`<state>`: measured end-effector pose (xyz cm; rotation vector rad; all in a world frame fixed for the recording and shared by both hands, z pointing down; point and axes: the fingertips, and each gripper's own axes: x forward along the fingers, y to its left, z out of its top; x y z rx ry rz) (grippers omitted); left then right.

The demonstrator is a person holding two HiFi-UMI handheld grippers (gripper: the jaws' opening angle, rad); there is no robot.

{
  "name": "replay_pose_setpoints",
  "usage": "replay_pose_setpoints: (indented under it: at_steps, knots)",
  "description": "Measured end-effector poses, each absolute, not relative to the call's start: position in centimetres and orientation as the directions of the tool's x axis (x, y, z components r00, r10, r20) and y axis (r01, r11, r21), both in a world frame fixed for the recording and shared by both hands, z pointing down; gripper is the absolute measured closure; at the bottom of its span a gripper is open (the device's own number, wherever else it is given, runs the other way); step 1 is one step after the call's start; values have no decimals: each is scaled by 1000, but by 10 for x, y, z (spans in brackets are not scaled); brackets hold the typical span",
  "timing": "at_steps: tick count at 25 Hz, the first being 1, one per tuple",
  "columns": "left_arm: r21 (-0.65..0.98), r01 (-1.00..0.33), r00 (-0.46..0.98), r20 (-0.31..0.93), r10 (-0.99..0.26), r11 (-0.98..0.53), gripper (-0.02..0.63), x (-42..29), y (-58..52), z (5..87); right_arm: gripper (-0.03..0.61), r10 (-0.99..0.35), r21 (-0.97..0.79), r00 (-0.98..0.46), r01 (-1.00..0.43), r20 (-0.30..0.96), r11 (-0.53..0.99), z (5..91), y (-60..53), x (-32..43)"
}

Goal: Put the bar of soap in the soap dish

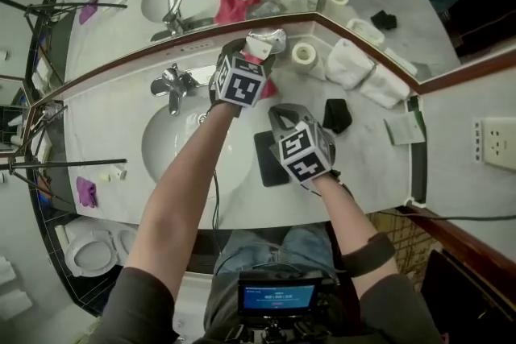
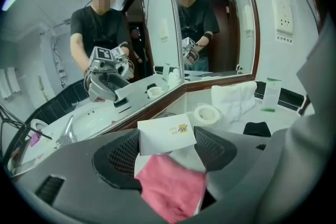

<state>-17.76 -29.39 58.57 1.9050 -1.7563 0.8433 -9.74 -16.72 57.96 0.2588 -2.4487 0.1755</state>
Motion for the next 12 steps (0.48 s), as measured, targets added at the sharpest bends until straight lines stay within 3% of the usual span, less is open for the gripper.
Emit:
replay_pose_setpoints:
  at_steps: [12]
  knots:
    - [-99,-984,28,728,-685,-145,287,-194,-318,621,561,-144,-94,-772,-256,619,962,595,-160,-103]
